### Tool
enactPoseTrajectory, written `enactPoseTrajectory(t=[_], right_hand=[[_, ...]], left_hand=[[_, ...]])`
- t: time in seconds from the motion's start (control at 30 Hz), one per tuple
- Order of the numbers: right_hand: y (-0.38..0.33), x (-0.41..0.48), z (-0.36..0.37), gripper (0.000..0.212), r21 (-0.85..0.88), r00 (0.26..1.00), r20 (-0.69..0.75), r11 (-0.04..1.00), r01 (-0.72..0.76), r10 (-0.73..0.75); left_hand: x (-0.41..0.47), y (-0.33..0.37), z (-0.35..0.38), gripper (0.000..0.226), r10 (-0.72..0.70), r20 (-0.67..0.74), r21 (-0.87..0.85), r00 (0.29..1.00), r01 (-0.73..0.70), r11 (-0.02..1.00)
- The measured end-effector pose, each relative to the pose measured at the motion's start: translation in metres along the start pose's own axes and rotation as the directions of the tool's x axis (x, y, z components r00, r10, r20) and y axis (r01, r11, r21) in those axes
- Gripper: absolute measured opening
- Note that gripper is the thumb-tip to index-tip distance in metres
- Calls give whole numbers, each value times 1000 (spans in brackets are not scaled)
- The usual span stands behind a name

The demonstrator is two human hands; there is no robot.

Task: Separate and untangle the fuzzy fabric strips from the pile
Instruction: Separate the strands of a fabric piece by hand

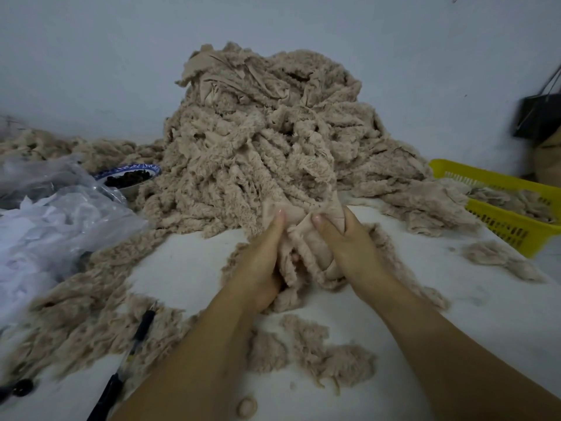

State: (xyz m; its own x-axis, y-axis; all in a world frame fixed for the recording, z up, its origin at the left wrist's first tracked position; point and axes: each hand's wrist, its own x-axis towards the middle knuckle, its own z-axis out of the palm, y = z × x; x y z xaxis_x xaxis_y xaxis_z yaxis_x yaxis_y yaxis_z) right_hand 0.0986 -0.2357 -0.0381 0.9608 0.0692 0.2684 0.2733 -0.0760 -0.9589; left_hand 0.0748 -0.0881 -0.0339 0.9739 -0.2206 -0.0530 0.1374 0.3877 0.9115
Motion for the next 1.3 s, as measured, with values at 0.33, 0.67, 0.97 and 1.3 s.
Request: enactPoseTrajectory(t=[0.33, 0.67, 0.97, 1.3], right_hand=[[-4, -5, 2, 16, -58, 983, 181, 998, -14, 24], [0, 1, -6, 15, -373, 979, 203, 925, 73, 5], [2, -2, 5, 33, -552, 966, 247, 808, 204, -75], [-1, 2, -14, 38, -94, 992, -125, 996, 6, -18]], left_hand=[[0, 4, 0, 33, -41, -53, -203, 998, 29, 979], [4, 1, -17, 48, 116, -303, 238, 946, -43, 970], [7, -4, -9, 20, 158, -422, 98, 893, -128, 987], [8, 9, -19, 55, 3, -279, -441, 960, -131, 888]])
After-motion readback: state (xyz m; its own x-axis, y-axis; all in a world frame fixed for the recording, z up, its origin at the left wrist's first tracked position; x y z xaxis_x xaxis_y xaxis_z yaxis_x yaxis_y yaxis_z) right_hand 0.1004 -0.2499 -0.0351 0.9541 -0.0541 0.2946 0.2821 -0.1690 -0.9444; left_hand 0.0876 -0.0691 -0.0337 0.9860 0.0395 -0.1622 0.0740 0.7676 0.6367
